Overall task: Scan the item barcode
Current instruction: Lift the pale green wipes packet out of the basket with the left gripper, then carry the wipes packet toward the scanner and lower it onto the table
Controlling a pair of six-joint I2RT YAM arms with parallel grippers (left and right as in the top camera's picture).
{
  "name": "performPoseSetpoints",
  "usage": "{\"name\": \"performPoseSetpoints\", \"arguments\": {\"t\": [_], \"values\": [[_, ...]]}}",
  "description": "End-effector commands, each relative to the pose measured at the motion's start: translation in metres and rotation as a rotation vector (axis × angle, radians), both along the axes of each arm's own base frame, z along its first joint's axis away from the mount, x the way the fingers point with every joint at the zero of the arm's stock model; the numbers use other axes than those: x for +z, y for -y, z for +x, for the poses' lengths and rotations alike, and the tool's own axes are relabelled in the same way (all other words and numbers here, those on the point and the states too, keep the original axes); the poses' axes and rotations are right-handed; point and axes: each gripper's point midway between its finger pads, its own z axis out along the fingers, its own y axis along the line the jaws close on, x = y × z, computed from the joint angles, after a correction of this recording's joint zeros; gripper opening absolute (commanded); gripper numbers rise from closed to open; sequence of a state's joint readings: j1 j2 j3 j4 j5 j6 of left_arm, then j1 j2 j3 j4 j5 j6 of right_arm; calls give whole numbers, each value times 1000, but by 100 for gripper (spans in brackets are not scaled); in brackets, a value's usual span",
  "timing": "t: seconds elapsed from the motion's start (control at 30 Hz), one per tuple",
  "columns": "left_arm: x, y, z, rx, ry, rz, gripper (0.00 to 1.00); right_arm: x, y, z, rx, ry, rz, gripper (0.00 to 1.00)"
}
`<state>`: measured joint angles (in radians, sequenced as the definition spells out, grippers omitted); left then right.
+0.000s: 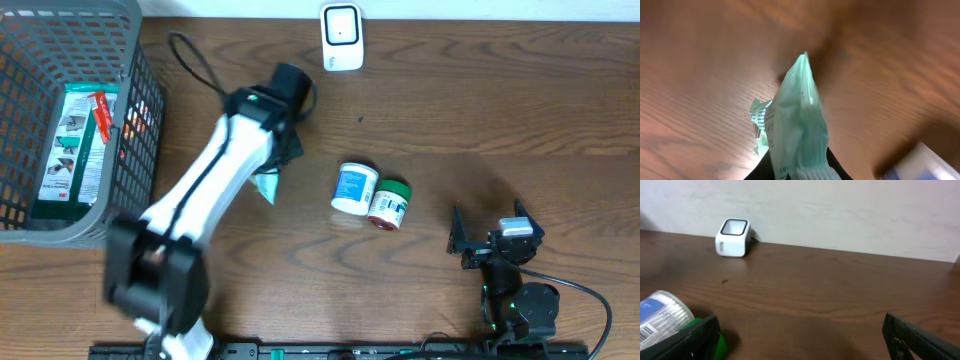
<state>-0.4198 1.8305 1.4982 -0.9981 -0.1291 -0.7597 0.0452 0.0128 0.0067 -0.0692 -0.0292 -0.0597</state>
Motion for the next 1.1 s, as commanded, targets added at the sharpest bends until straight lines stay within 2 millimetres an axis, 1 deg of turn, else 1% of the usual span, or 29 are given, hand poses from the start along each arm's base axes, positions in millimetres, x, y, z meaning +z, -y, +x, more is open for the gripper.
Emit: {"name": "performPoseSetpoints", "arguments": {"t": [0.0, 0.07, 0.1, 0.13, 0.17, 0.2, 0.23, 0.3, 0.37, 0.43, 0.53, 0.6, 0.63, 0.67, 0.7, 0.73, 0.77, 0.8, 0.83, 0.87, 1.0, 1.07], "values": [[-38, 7, -4, 204, -89, -42, 13, -1, -2, 0, 8, -2, -9, 99], [-57, 18, -5, 199, -141, -83, 13, -1, -2, 0, 8, -2, -9, 99], [-62, 20, -5, 199, -153, -91, 14, -1, -2, 0, 8, -2, -9, 99], [-66, 22, -4, 198, -158, -93, 17, -1, -2, 0, 8, -2, -9, 99], [-69, 23, -1, 158, -153, -95, 48, -1, -2, 0, 8, -2, -9, 99], [-69, 23, 2, 118, -147, -93, 70, -1, -2, 0, 8, -2, -9, 99], [-66, 24, 5, 71, -137, -94, 79, -1, -2, 0, 8, -2, -9, 99], [-56, 24, 13, -16, -112, -94, 85, -1, -2, 0, 8, -2, -9, 99], [-41, 25, 22, -83, -72, -99, 87, -1, -2, 0, 8, -2, -9, 99], [-22, 26, 32, -128, -19, -108, 87, -1, -2, 0, 8, -2, -9, 99], [11, 24, 44, -219, 66, -110, 87, -1, -2, 0, 8, -2, -9, 99], [29, 17, 48, -264, 115, -94, 87, -1, -2, 0, 8, -2, -9, 99], [35, 10, 49, -273, 129, -73, 85, -1, -2, 0, 8, -2, -9, 99], [38, 3, 48, -279, 129, -50, 75, -1, -2, 0, 8, -2, -9, 99], [40, -3, 45, -295, 120, -28, 63, -1, -2, 0, 8, -2, -9, 99], [38, -8, 42, -336, 98, -8, 46, -1, -2, 0, 8, -2, -9, 99], [36, -13, 39, -370, 75, 7, 36, -1, -2, 0, 8, -2, -9, 99], [30, -18, 35, -402, 44, 22, 29, -1, -2, 0, 8, -2, -9, 99], [25, -23, 31, -412, 18, 29, 26, -1, -2, 0, 8, -2, -9, 99], [17, -27, 27, -410, -8, 33, 26, -1, -2, 0, 8, -2, -9, 99], [-17, -42, 12, -385, -109, 41, 26, -1, -2, 0, 8, -2, -9, 99], [-32, -45, 8, -380, -137, 42, 26, -1, -2, 0, 8, -2, -9, 99]]}}
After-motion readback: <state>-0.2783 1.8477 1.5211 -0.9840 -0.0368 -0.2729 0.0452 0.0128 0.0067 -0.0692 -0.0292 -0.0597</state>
